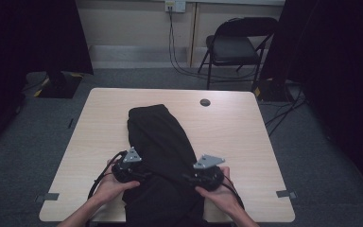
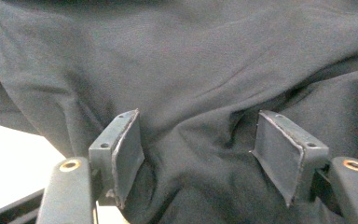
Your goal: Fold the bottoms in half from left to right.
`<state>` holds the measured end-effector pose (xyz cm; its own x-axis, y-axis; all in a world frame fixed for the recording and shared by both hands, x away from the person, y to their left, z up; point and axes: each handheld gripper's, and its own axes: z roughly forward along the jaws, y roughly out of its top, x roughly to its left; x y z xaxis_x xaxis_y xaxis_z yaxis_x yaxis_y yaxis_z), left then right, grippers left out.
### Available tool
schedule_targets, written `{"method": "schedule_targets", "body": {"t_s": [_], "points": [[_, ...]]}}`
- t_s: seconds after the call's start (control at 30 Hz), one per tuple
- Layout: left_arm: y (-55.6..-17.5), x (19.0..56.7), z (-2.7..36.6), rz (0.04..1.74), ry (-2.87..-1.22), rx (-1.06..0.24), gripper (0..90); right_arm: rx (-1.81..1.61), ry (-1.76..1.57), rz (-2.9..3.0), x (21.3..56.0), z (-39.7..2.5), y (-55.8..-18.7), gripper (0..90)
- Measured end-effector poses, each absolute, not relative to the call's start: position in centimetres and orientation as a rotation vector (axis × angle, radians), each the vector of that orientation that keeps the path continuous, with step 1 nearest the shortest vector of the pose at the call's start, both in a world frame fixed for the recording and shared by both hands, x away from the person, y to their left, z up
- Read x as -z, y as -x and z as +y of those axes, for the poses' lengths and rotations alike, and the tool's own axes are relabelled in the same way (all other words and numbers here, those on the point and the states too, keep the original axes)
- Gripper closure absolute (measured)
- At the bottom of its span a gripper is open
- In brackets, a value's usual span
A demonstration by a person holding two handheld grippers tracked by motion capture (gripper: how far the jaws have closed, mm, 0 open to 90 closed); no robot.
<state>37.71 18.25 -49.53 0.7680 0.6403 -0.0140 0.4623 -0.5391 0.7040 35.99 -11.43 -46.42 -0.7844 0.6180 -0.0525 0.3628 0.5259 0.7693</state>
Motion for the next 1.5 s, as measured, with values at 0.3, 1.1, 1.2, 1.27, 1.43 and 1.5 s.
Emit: {"method": "schedule_targets", "body": {"t_s": [0.3, 1.1, 1.2, 1.27, 1.43, 1.5], "points": [[-37.1, 49.4, 17.9, 0.821, -2.263, -0.306, 30.1, -1.118, -0.821, 2.44, 47.5, -6.1, -44.2, 46.2], [-39.1, 47.3, 20.6, 0.876, -2.205, -0.285, 39.6, -1.115, -0.822, 2.535, 50.0, -7.5, -39.1, 36.2], [-39.6, 47.2, 20.4, 0.886, -2.211, -0.275, 39.7, -1.111, -0.828, 2.535, 50.0, -8.2, -37.5, 36.2], [-40.2, 47.0, 19.9, 0.882, -2.21, -0.287, 39.6, -1.089, -0.823, 2.557, 49.8, -8.5, -36.5, 36.2], [-41.0, 47.6, 18.2, 0.866, -2.203, -0.275, 39.9, -1.036, -0.797, 2.612, 49.3, -9.7, -34.0, 36.2], [-41.2, 47.4, 18.0, 0.86, -2.208, -0.275, 40.6, -1.024, -0.792, 2.615, 49.1, -9.9, -34.1, 37.3]]}}
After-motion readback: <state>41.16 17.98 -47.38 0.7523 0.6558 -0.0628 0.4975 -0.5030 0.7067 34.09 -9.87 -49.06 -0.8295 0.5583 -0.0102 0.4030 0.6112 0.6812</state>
